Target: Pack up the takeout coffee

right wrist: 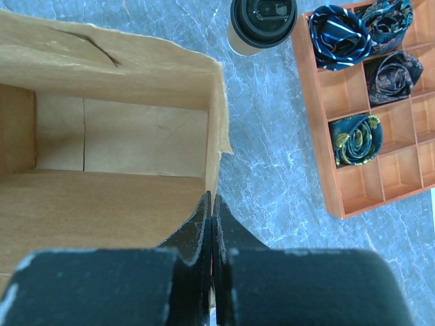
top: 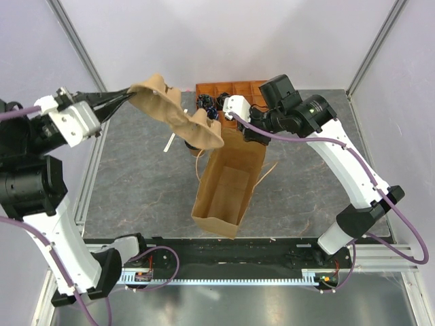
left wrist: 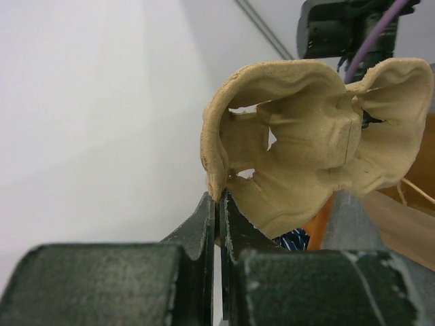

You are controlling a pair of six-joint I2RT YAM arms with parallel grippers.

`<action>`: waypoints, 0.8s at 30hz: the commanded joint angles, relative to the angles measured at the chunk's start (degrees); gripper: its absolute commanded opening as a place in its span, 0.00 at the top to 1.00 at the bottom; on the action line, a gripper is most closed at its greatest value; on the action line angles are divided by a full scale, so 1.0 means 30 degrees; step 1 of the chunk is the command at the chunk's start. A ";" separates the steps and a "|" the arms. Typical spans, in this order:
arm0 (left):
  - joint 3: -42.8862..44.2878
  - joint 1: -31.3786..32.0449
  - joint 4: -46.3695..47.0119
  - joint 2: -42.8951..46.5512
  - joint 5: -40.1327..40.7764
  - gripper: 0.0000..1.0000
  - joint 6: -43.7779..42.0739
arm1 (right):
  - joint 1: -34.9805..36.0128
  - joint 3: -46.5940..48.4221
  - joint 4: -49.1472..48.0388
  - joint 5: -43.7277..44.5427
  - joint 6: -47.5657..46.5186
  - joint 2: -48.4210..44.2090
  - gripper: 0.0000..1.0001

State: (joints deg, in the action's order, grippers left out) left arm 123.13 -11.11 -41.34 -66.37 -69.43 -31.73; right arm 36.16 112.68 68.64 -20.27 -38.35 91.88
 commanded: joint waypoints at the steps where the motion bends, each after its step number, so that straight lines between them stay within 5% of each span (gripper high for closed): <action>1: -0.0437 0.0072 0.1037 0.0707 -0.1934 0.98 0.0819 | 0.0045 0.0934 0.0088 -0.0303 0.0799 0.0223 1.00; 12: 0.0845 0.0801 -0.1096 -0.1692 0.0549 0.98 0.0647 | 0.0045 0.1755 0.0176 -0.0187 0.1767 0.1776 1.00; 24: -0.0054 0.9556 -0.3767 -0.2810 0.9804 0.98 -0.5708 | -0.0334 0.2662 0.0497 0.1044 0.1649 0.2860 1.00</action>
State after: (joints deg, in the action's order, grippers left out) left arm 124.22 8.86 -50.17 -76.36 -51.42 -39.53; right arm 35.92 116.77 69.19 -18.48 -34.22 99.77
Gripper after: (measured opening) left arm 0.043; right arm 0.007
